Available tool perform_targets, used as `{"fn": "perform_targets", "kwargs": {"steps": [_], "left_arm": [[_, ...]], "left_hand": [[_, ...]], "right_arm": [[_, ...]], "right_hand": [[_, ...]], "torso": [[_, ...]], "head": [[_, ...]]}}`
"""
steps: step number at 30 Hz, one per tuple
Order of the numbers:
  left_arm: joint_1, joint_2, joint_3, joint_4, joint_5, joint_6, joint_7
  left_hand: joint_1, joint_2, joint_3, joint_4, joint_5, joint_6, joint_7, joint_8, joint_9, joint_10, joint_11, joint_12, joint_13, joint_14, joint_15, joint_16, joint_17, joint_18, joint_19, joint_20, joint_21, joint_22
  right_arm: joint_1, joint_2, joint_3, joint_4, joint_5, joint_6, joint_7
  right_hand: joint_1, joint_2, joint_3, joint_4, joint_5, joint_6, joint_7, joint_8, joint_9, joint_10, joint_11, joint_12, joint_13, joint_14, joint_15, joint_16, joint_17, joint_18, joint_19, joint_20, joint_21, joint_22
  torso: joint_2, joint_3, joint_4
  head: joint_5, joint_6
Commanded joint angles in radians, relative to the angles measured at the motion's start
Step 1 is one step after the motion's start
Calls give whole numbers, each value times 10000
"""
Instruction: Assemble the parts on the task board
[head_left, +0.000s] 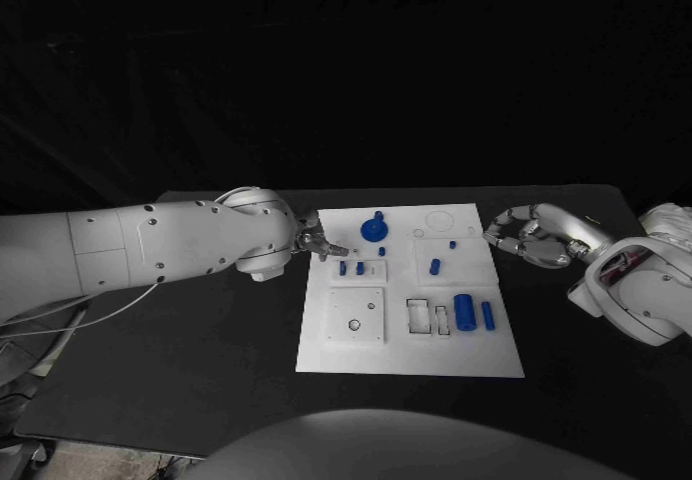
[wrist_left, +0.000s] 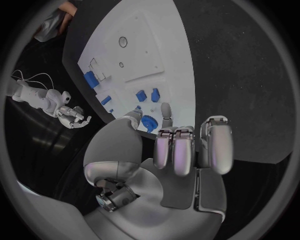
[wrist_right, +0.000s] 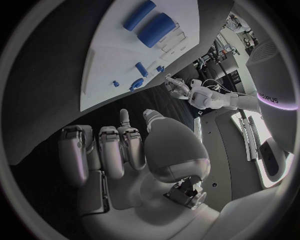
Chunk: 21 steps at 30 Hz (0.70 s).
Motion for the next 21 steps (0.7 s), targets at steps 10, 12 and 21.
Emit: {"fn": "perform_targets", "kwargs": {"steps": [10, 12, 21], "left_arm": [[915, -612, 14, 521, 1525, 869, 365], [966, -591, 13, 426, 1688, 906, 359], [1032, 84, -78, -305, 1823, 1627, -65]], "left_hand": [[235, -5, -1276, 10, -1579, -35, 3, 205, -51, 1057, 9, -36, 2633, 1051, 34, 25, 2631, -118, 214, 52, 28, 2161], [396, 212, -1408, 20, -1216, 140, -42, 258, -107, 1057, -35, -36, 2633, 1051, 19, 25, 2631, -117, 219, 25, 35, 2164], [2345, 704, -1085, -37, 1790, 162, -101, -115, -720, 1057, -76, -36, 2633, 1051, -42, 25, 2631, -120, 210, -19, 37, 2167]], "right_arm": [[-6, 47, -2, -44, -62, 96, -36], [-6, 60, -2, -52, -62, 102, -39], [-6, 106, -2, -79, -62, 112, -35]], "right_hand": [[118, 14, -19, -53, 38, -49, 3, -2, -16, 1067, 60, 39, 2634, 1061, 51, 35, 2635, 128, 259, 63, -57, 2275], [118, 14, -19, -53, 38, -49, 3, -2, -16, 1067, 60, 39, 2634, 1061, 51, 35, 2635, 128, 259, 63, -57, 2275], [118, 14, -19, -53, 38, -49, 3, -2, -16, 1067, 60, 39, 2634, 1061, 51, 35, 2635, 128, 259, 63, -57, 2275]], "torso": [[-12, 5, -6], [-6, 2, -5], [12, -5, 6]], "head": [[-15, 0], [-33, 0], [-35, 0]]}}
